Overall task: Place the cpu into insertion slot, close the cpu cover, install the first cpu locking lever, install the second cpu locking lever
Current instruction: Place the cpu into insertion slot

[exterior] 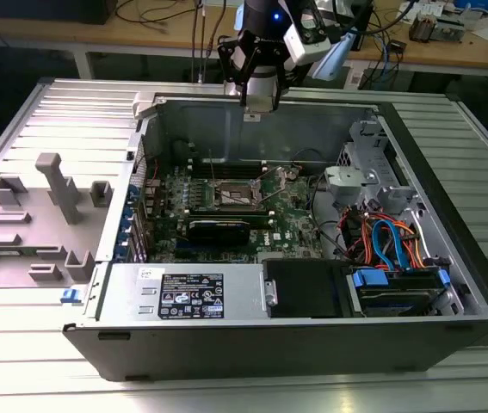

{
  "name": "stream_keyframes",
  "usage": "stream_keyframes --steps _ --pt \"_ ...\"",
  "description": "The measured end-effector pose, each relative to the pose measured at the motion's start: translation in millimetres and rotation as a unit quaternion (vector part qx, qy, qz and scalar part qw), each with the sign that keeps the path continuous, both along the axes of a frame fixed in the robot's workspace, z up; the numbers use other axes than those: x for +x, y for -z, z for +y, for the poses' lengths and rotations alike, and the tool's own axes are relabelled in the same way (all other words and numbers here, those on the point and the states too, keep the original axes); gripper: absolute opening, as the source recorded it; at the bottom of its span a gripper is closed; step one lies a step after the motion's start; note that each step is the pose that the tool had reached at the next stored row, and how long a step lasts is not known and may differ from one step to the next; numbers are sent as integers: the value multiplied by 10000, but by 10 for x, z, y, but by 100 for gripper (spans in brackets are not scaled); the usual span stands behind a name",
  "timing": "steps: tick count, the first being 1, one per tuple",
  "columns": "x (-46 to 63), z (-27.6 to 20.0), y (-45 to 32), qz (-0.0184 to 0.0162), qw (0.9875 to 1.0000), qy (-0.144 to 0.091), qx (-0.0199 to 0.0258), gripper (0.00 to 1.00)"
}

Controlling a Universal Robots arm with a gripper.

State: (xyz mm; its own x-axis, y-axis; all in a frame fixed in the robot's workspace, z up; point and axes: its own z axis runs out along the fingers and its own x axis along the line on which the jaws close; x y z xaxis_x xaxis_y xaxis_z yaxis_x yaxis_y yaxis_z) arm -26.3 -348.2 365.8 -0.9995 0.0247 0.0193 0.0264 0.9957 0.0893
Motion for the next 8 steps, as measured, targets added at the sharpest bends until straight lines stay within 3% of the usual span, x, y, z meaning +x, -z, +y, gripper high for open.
stream_keyframes --steps 8 --pt "0 -29 0 0 10000 0 0 54"
